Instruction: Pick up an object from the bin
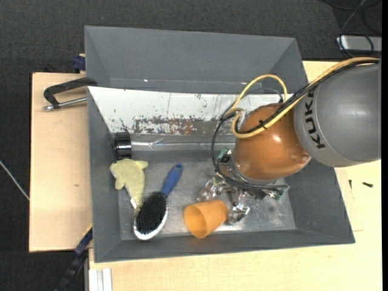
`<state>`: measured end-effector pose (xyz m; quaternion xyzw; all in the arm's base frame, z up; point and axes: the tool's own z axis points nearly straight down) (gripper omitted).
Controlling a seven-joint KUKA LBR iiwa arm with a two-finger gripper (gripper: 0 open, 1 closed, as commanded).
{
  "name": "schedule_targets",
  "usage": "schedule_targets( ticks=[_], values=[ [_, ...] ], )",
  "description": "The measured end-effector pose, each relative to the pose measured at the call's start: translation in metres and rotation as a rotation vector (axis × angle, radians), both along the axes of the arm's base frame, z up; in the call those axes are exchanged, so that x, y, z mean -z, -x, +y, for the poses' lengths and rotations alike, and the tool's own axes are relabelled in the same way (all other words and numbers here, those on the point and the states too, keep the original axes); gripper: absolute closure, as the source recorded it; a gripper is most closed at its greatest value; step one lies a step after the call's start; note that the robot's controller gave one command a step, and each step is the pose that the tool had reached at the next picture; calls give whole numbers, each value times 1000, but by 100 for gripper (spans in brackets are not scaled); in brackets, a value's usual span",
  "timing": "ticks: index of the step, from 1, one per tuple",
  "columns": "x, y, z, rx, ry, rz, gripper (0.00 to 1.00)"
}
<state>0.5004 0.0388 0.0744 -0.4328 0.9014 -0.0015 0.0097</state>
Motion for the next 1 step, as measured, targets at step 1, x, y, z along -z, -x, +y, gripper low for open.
schedule_targets(
  ticks=[1],
  values=[
    [-110,-9,22,6,1,4,100]
  ],
)
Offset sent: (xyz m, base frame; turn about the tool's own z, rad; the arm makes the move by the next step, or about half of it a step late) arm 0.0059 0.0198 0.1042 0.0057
